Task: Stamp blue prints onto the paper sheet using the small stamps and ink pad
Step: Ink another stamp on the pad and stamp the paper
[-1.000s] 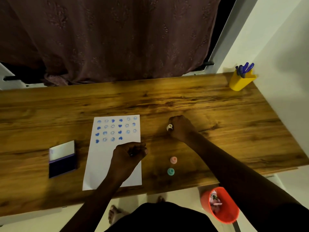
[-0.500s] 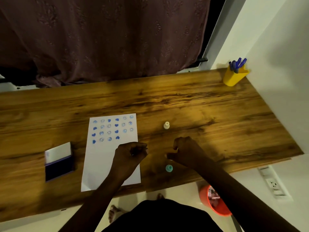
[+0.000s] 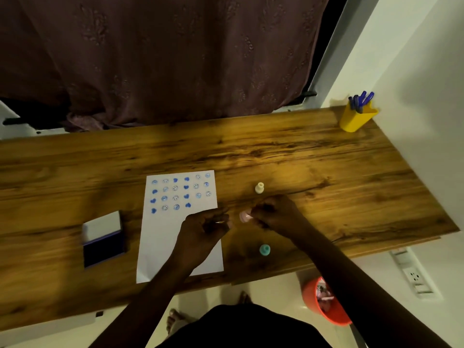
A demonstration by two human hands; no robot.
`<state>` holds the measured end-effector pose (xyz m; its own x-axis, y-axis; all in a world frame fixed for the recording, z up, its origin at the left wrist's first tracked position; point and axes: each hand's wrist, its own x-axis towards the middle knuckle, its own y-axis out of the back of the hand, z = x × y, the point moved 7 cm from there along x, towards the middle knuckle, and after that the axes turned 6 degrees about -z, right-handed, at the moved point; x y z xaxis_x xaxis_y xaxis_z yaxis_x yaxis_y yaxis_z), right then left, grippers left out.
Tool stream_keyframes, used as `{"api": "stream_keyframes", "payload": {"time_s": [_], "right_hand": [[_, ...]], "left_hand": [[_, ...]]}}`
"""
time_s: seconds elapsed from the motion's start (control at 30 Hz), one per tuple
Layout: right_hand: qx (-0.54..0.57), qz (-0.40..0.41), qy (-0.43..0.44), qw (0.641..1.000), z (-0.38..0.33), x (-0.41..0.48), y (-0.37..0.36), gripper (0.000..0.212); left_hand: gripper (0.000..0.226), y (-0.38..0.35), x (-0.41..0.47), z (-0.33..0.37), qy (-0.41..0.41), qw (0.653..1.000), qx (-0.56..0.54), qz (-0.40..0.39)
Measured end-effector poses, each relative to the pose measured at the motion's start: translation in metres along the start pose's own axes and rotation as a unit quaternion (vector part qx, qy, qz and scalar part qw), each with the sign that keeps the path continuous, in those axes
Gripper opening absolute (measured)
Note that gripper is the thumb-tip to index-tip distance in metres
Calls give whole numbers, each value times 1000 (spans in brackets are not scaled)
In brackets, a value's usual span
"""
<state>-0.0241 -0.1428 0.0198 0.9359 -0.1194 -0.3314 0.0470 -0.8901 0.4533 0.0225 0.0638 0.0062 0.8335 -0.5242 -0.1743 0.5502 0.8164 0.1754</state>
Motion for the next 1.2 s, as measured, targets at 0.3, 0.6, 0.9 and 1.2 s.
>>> {"api": "stream_keyframes", "payload": {"time_s": [0.3, 0.6, 0.9, 1.2], "right_hand": [[257, -110, -105, 955, -32, 6, -70, 30], [271, -173, -39, 946, -60, 22, -112, 53], [112, -132, 27, 985, -102, 48, -140, 27], [-100, -145, 111, 978, -149, 70, -225, 33]], "left_hand": [[43, 44, -16, -4, -4, 995, -94, 35], [54, 94, -34, -9, -51, 992, -95, 57], [25, 165, -67, -42, 19, 981, -126, 149], [16, 253, -128, -68, -3, 959, -122, 255]]}}
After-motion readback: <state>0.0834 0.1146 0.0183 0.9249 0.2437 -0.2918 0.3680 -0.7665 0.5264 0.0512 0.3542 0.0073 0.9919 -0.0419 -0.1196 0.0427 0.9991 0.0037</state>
